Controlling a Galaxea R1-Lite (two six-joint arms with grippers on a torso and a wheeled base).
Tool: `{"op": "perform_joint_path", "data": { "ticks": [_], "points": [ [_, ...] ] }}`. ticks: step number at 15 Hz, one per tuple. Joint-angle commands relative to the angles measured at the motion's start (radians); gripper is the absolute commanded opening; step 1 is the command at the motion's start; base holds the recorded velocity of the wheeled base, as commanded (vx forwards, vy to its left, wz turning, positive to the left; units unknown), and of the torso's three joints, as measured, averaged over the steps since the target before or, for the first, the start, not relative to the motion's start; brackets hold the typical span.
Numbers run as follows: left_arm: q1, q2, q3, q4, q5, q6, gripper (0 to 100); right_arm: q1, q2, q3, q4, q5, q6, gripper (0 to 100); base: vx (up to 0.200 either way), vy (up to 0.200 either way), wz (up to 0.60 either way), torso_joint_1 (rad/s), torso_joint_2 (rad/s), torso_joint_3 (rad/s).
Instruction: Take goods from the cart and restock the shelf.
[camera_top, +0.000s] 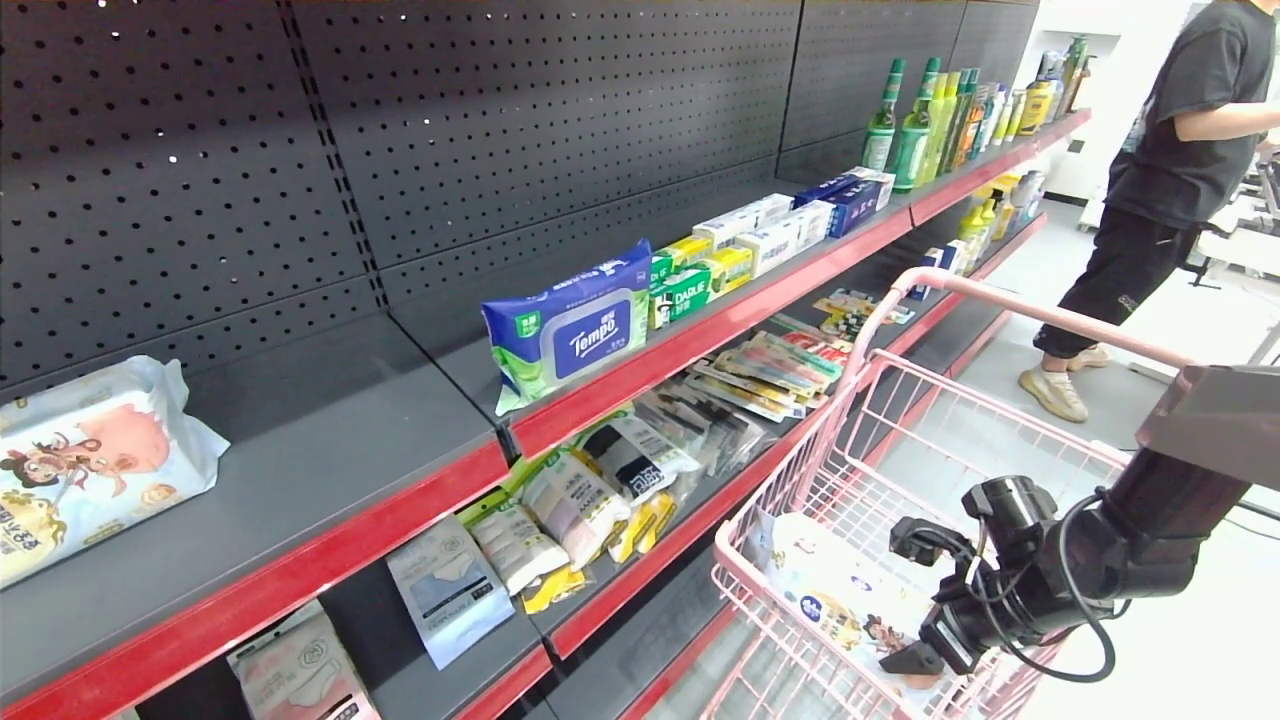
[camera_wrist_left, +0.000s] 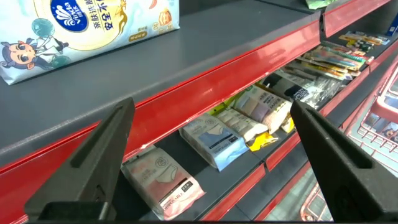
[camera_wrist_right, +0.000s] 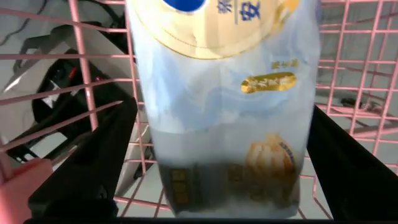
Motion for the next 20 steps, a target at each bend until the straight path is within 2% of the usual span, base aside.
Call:
{"op": "perform_joint_path", "data": {
  "ticks": [1, 4, 8, 13, 14, 20],
  "points": [
    [0.0, 0.001, 0.0, -0.001, 0.0, 0.0, 100, 0.007, 0.008, 0.004, -0.001, 0.011, 0.0, 100, 0.0, 0.0, 0.0, 0.0, 0.0, 0.0],
    [0.0, 0.001, 0.0, -0.001, 0.0, 0.0, 100, 0.007, 0.015, 0.013, -0.034, 0.006, -0.001, 100, 0.0, 0.0, 0.0, 0.0, 0.0, 0.0],
    [0.0, 0.001, 0.0, -0.001, 0.0, 0.0, 100, 0.016, 0.046, 0.059, -0.164, -0.012, -0.004, 100, 0.0, 0.0, 0.0, 0.0, 0.0, 0.0],
    [0.0, 0.001, 0.0, -0.001, 0.0, 0.0, 100, 0.023, 0.051, 0.07, -0.176, -0.03, -0.018, 100, 0.0, 0.0, 0.0, 0.0, 0.0, 0.0],
    [0.0, 0.001, 0.0, -0.001, 0.0, 0.001, 100, 0.023, 0.051, 0.07, -0.176, -0.038, -0.02, 0, 0.0, 0.0, 0.0, 0.0, 0.0, 0.0],
    [0.0, 0.001, 0.0, -0.001, 0.0, 0.001, 100, 0.024, 0.006, 0.102, -0.186, -0.012, 0.077, 0, 0.0, 0.0, 0.0, 0.0, 0.0, 0.0]
  ]
}}
